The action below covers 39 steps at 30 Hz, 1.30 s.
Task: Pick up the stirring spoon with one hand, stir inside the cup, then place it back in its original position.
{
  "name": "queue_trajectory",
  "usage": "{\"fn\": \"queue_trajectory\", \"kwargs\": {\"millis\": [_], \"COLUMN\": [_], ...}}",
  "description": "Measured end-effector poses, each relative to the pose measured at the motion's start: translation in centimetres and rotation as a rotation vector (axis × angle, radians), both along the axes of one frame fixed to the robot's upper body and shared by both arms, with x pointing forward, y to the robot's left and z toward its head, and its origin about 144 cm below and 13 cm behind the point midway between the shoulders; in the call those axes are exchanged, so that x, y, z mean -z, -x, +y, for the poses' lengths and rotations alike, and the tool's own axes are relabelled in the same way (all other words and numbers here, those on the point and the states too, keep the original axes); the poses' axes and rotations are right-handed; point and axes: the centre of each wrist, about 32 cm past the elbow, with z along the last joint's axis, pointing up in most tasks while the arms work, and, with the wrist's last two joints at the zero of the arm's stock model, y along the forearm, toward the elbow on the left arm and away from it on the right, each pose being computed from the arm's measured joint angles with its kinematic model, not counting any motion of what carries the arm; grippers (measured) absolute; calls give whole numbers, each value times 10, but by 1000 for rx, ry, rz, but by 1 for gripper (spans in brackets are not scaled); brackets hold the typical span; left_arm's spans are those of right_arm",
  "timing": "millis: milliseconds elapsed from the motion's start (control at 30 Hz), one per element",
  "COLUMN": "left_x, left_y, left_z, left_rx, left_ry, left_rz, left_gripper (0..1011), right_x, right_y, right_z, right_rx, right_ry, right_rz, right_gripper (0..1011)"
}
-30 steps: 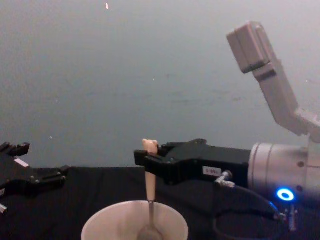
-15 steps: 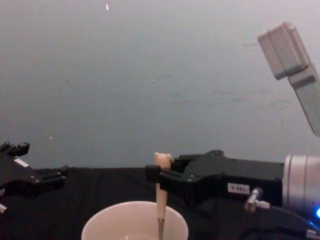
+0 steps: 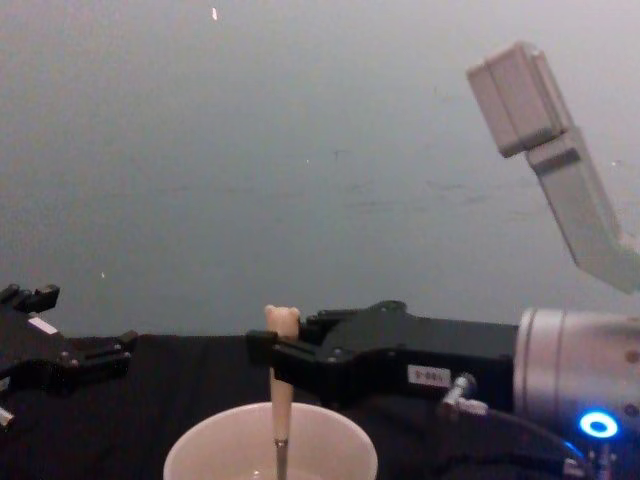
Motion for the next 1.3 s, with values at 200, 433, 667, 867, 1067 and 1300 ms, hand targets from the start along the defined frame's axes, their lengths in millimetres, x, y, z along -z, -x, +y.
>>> {"fn": "queue_trajectory", "kwargs": {"millis": [200, 433, 667, 867, 1067, 1300], "left_x": [0, 0, 0, 0, 0, 0], "left_y": [0, 0, 0, 0, 0, 0], "left_z": [0, 0, 0, 0, 0, 0], "left_rx": [0, 0, 0, 0, 0, 0], "left_ry": [0, 0, 0, 0, 0, 0], "left_rz": [0, 0, 0, 0, 0, 0], "left_gripper": [1001, 1001, 1001, 1001, 1001, 1001], "right_x": [0, 1, -1, 0, 1, 1], "right_y": [-8, -18, -26, -28, -25, -17], "right_z": [12, 23, 23, 16, 4, -8], "right_rx": [18, 51, 86, 101, 93, 68], "right_ry": [-6, -7, -4, 8, 24, 34], "right_rz": [7, 14, 6, -5, -20, -26], "right_gripper": [214, 214, 214, 214, 214, 214]}}
